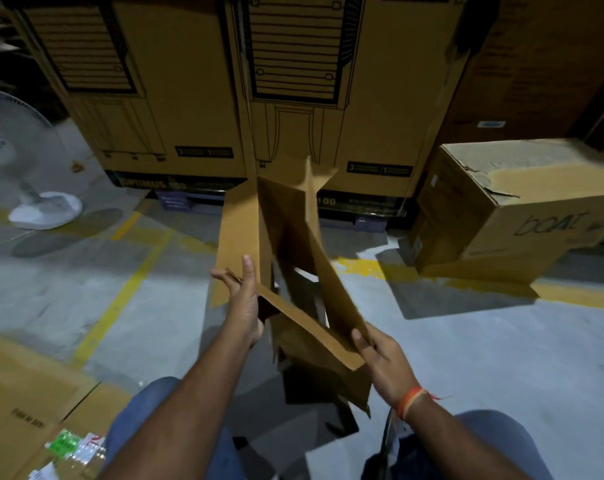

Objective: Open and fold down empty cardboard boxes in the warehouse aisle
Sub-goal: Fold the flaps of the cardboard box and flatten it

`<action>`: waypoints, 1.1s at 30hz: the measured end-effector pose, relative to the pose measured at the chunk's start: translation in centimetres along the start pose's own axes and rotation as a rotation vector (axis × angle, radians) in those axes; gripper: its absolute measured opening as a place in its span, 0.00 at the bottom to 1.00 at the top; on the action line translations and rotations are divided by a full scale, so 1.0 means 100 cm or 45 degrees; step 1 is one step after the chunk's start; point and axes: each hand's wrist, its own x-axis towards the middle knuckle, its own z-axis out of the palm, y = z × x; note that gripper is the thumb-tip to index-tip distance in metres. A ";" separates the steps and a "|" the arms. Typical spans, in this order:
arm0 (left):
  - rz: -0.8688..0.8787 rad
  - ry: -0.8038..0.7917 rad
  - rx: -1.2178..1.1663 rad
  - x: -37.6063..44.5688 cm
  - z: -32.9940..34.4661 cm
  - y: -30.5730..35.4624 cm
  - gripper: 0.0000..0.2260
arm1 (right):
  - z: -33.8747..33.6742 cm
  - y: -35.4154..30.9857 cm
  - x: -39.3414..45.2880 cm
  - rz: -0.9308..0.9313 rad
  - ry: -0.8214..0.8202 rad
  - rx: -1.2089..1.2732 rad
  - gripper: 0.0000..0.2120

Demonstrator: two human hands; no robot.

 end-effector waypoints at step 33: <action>-0.006 -0.548 0.166 0.013 0.010 -0.028 0.33 | 0.046 0.013 -0.034 -0.275 0.030 -0.983 0.38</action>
